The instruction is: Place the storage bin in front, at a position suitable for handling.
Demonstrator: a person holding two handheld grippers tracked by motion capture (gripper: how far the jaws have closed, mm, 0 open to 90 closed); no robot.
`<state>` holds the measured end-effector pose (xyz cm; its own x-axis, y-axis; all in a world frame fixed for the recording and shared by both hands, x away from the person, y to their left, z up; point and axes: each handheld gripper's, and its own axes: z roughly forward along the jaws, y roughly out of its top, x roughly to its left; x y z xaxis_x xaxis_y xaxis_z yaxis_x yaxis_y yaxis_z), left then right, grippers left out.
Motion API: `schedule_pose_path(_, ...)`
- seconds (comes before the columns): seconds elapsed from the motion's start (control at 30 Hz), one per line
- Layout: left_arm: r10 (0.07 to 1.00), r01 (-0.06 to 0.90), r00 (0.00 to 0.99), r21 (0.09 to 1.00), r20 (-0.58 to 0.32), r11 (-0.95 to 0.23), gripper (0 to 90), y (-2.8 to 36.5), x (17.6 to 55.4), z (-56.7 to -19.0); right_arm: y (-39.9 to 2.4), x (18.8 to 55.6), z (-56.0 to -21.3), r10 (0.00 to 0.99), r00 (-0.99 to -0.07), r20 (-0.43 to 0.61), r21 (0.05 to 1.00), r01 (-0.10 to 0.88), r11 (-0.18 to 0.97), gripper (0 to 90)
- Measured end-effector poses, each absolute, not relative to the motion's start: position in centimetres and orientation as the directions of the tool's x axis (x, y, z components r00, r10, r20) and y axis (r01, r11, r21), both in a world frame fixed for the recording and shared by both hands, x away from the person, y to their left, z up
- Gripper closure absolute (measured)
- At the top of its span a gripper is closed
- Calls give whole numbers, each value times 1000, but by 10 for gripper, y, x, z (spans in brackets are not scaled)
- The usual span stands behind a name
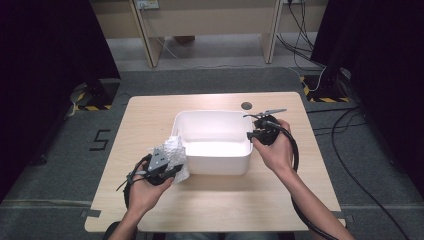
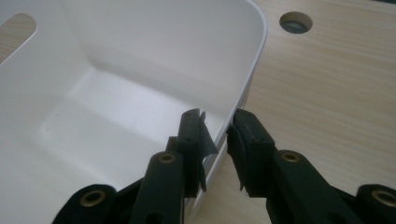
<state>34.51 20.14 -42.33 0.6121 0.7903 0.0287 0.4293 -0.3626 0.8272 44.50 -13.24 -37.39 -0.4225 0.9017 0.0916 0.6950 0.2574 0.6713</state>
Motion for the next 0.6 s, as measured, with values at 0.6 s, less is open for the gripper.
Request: schedule_pose_path(0.6, 807, 422, 591, 849, 9, -319, 816, 203, 352, -424, -139, 439, -378, 903, -422, 85, 671, 694, 261, 704)
